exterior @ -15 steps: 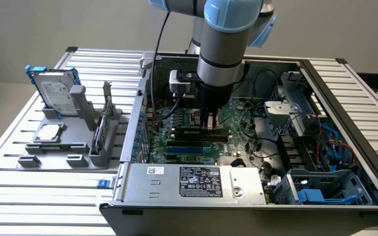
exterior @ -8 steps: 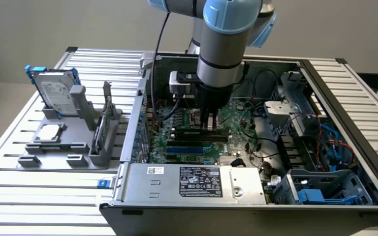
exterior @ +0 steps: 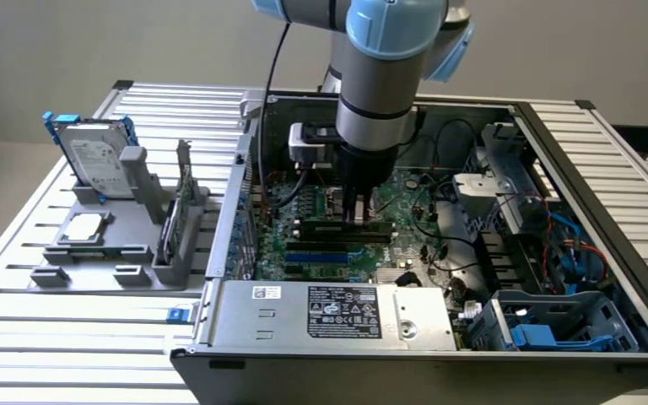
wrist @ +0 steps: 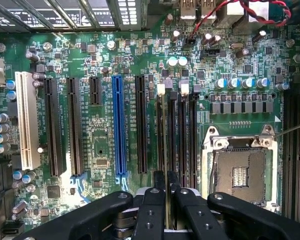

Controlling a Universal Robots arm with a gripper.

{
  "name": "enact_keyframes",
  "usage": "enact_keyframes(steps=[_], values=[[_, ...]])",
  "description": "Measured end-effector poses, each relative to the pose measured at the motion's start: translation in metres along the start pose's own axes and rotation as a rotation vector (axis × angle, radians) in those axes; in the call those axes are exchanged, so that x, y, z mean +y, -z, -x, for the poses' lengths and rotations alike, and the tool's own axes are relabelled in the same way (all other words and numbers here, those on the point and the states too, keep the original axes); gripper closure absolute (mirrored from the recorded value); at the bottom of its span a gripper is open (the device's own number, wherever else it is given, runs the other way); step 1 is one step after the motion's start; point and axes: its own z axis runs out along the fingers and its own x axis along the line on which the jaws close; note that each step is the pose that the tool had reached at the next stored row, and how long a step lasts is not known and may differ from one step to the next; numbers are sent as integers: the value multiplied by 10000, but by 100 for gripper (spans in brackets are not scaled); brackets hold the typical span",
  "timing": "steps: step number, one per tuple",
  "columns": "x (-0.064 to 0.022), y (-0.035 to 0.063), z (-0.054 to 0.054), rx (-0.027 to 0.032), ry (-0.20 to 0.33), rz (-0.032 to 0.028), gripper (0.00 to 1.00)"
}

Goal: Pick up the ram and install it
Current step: 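Insert the ram into the slot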

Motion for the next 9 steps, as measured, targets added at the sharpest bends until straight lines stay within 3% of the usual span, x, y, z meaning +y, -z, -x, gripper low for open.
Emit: enact_keyframes(steps=[9], values=[[1,-17,-1,0,-1,-4,85]])
